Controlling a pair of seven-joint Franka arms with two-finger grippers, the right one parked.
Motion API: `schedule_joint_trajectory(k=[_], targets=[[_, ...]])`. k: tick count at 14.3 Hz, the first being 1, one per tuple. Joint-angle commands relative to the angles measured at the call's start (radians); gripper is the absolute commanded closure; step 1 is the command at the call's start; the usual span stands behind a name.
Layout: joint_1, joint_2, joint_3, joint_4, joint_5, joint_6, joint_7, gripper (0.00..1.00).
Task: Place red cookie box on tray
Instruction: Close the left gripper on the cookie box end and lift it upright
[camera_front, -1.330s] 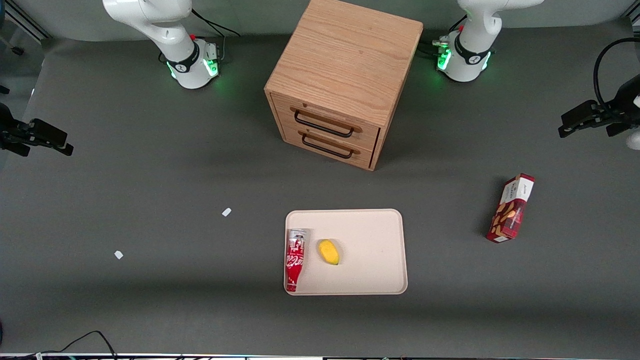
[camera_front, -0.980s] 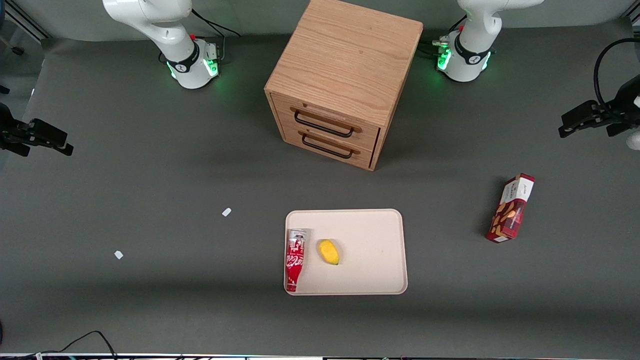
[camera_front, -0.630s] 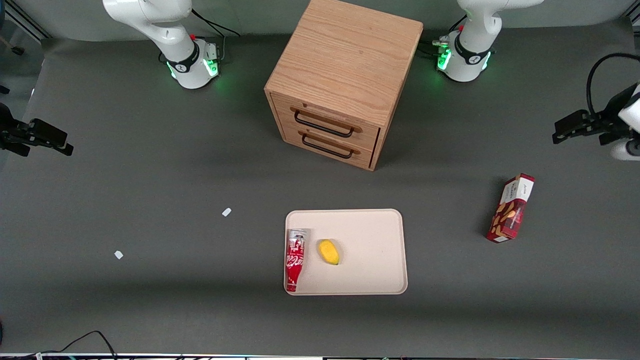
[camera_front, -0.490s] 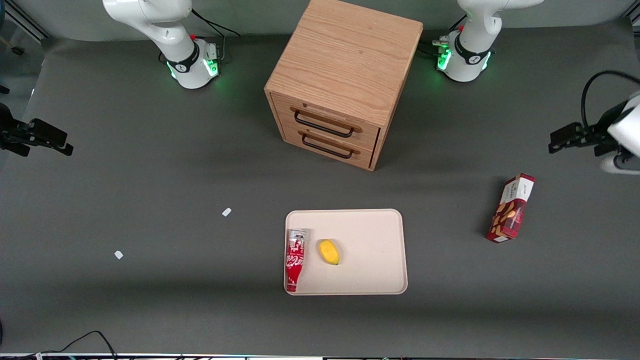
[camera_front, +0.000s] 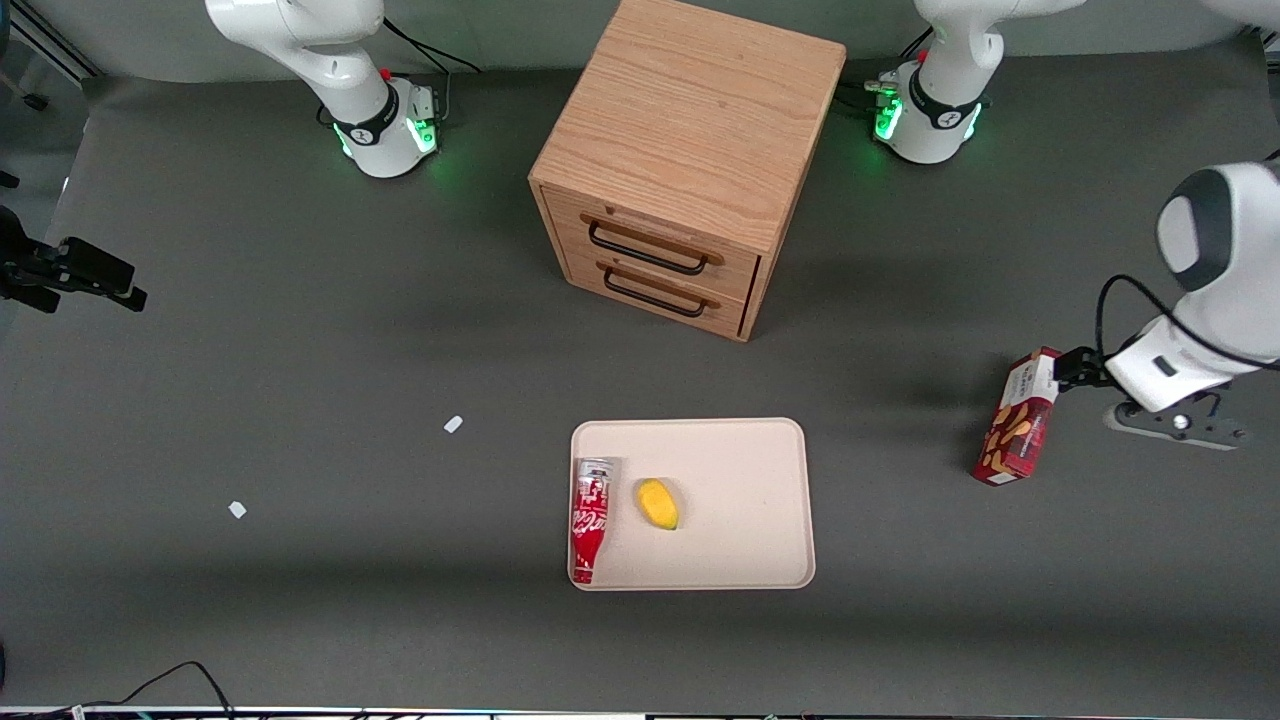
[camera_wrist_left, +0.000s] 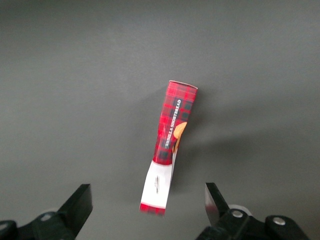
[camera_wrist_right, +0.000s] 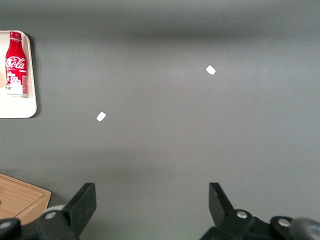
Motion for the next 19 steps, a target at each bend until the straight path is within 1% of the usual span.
schedule_joint_trajectory(k=[1, 4, 7, 8, 9, 11, 12, 14, 15, 16, 18, 19], targets=[[0.023, 0.026, -0.01, -0.111, 0.017, 0.168, 0.053, 0.0], [0.016, 0.125, -0.01, -0.112, 0.014, 0.246, 0.118, 0.0], [0.016, 0.156, -0.01, -0.117, 0.009, 0.256, 0.153, 0.0], [0.017, 0.159, -0.01, -0.117, 0.008, 0.256, 0.156, 0.03], [0.017, 0.167, -0.01, -0.117, 0.008, 0.256, 0.158, 0.11], [0.014, 0.176, -0.01, -0.113, 0.004, 0.259, 0.158, 0.34], [0.014, 0.184, -0.01, -0.111, 0.003, 0.262, 0.158, 0.38], [0.013, 0.195, -0.01, -0.111, -0.002, 0.282, 0.158, 0.4], [0.013, 0.199, -0.01, -0.111, -0.003, 0.286, 0.158, 0.44], [0.013, 0.202, -0.01, -0.111, -0.003, 0.291, 0.156, 0.55], [0.011, 0.201, -0.01, -0.106, -0.005, 0.277, 0.155, 1.0], [0.011, 0.199, -0.01, -0.1, -0.005, 0.271, 0.149, 1.0]])
